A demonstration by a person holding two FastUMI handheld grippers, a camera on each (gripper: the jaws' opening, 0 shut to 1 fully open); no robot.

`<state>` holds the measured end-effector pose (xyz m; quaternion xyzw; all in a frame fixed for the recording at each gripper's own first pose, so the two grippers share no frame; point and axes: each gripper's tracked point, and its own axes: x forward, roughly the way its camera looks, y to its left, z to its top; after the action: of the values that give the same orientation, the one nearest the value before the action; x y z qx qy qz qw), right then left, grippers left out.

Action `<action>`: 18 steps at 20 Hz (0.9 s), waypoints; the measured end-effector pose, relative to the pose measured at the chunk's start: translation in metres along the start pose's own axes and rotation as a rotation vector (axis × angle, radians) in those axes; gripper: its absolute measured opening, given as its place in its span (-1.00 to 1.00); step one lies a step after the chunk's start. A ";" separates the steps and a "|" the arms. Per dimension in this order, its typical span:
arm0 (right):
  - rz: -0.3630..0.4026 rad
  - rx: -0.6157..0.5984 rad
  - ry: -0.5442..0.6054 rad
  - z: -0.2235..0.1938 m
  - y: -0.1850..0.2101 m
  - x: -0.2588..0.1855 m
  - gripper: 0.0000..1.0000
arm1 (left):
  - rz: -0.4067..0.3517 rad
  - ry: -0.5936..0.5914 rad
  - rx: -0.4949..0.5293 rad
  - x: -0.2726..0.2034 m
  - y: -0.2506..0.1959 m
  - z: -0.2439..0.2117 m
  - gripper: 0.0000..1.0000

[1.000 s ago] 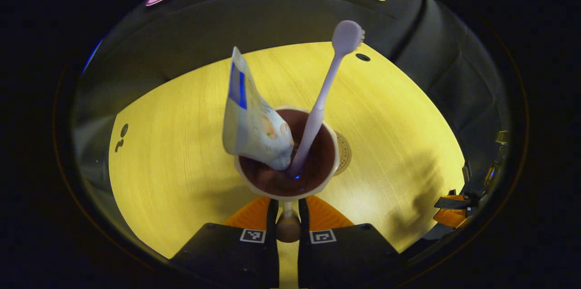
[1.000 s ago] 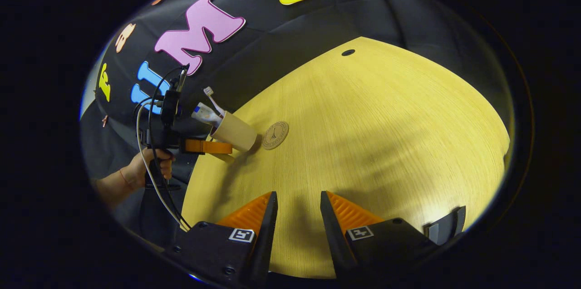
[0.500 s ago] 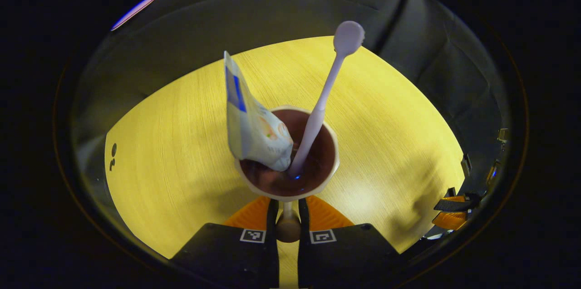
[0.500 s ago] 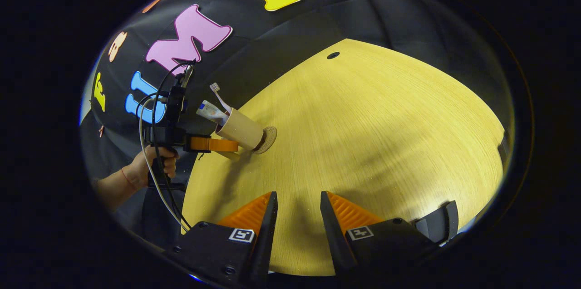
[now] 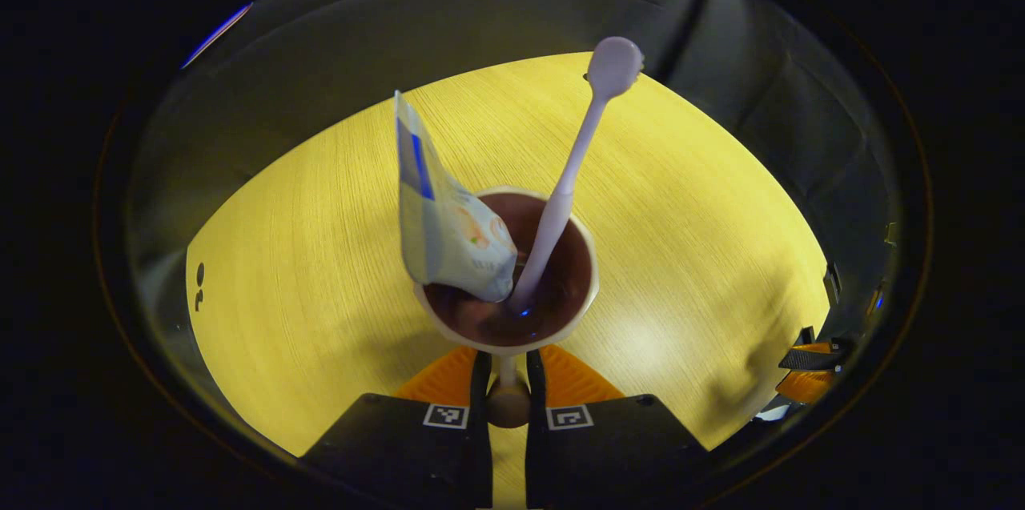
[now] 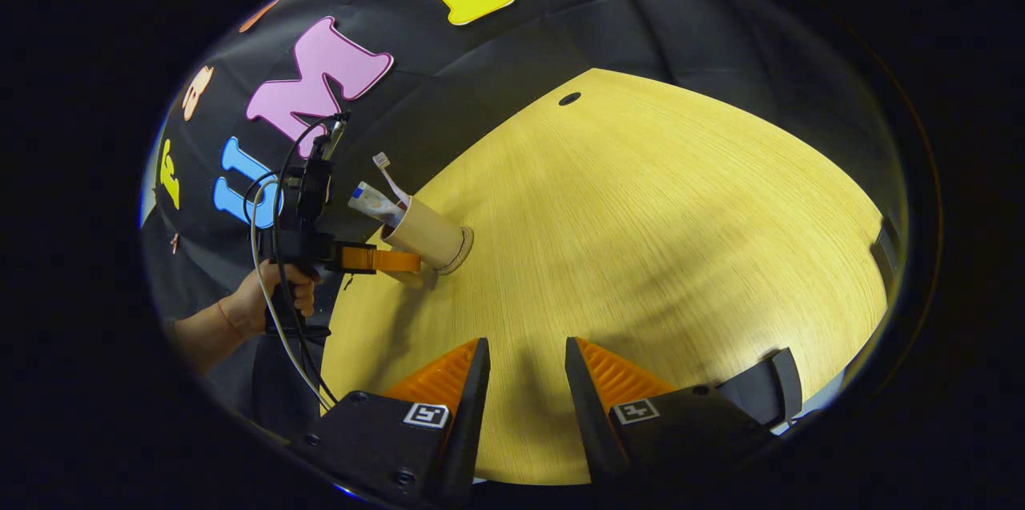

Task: Put the toothbrush and toothpaste on the desktop into the cup, then pick up the cup and place it on the coaster on the desktop.

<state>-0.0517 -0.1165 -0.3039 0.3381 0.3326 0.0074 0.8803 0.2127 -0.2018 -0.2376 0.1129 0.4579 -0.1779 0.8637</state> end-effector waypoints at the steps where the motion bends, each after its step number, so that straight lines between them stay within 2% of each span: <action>1: 0.001 0.000 0.001 -0.001 0.000 0.000 0.17 | -0.003 0.004 0.003 0.000 0.000 0.000 -0.58; 4: 0.004 0.000 0.006 -0.002 0.001 0.001 0.17 | -0.007 -0.001 0.006 0.001 0.002 0.001 -0.54; 5: 0.006 -0.002 0.006 -0.002 0.002 0.001 0.17 | -0.007 -0.003 0.001 0.000 0.000 0.000 -0.43; 6: 0.006 -0.005 0.005 -0.001 0.003 0.001 0.17 | -0.007 -0.014 0.001 -0.003 0.000 0.001 -0.48; 7: 0.007 -0.007 0.006 -0.003 0.004 0.001 0.17 | -0.012 -0.043 0.004 -0.005 0.000 0.006 -0.46; 9: 0.009 -0.010 0.005 -0.004 0.004 0.002 0.17 | -0.019 -0.062 0.010 -0.011 -0.001 0.009 -0.29; 14: 0.024 -0.034 0.004 -0.003 0.013 0.007 0.17 | -0.011 -0.104 0.032 -0.030 0.003 0.005 0.80; 15: 0.029 -0.042 0.004 -0.003 0.018 0.007 0.17 | -0.010 -0.109 0.032 -0.034 0.004 0.003 0.87; 18: 0.044 -0.069 0.007 0.001 0.038 0.010 0.17 | -0.006 -0.139 0.021 -0.055 0.011 -0.005 0.89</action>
<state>-0.0359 -0.0855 -0.2865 0.3148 0.3278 0.0394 0.8899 0.1848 -0.1788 -0.1943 0.1078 0.3954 -0.1927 0.8916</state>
